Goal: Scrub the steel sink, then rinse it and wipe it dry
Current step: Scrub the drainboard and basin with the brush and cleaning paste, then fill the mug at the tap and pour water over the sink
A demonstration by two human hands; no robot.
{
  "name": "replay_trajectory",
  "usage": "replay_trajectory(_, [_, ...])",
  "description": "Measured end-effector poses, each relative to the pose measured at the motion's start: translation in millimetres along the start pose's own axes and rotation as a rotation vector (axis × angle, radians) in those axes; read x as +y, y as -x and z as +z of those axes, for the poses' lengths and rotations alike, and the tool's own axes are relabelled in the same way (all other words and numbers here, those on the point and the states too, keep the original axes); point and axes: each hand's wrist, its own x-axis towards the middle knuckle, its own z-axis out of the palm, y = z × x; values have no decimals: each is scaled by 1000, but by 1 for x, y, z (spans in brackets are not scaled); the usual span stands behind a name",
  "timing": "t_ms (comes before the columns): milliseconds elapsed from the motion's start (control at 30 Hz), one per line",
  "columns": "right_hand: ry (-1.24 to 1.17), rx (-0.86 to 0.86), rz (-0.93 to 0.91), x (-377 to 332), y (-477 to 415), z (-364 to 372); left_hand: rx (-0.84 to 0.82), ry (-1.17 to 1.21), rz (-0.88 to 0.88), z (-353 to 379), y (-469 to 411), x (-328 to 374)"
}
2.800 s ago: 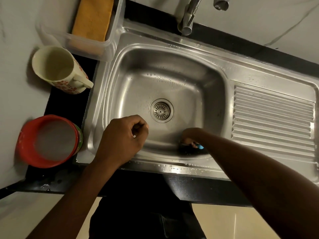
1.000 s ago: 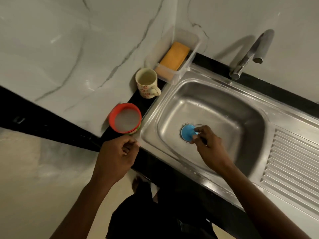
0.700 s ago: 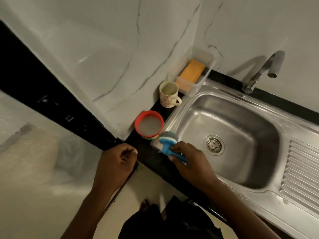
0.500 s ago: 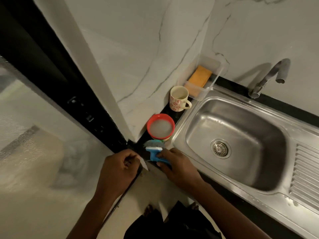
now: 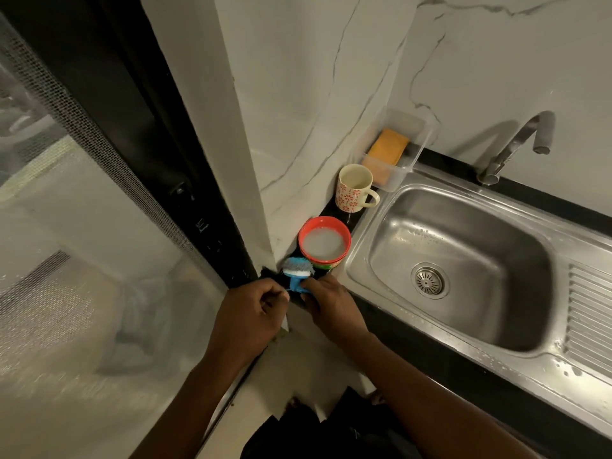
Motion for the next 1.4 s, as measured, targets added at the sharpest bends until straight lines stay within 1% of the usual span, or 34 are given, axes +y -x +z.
replay_trajectory(133, [97, 126, -31, -2, 6, -5, -15, 3, 33, 5, -3, 2])
replay_trajectory(233, [78, 189, -14, -2, 13, -17, -34, 7, 46, 11, -8, 5])
replay_trajectory(367, [-40, 288, 26, -1, 13, -51, -56, 14, 82, 24, -21, 18])
replay_trajectory(500, [-208, 369, 206, 6, 7, -88, -61, -26, 153, 41, -43, 43])
replay_trajectory(667, [-484, 492, 244, 29, -13, -126, 0, -46, 193, 65, -73, 74])
replay_trajectory(767, [-584, 486, 269, 51, -28, -143, 25, -58, 191, 79, -91, 90])
replay_trajectory(933, [-631, 457, 283, 87, -57, -157, 58, -62, 223, 98, -112, 112])
replay_trajectory(1067, [-595, 406, 365, 107, -91, -151, 55, -56, 199, 108, -123, 116])
replay_trajectory(1267, [-425, 344, 451, 124, -132, -135, -6, -31, 170, 115, -144, 108])
replay_trajectory(1400, [-379, 271, 555, 125, -147, -124, -52, -16, 157, 115, -157, 99])
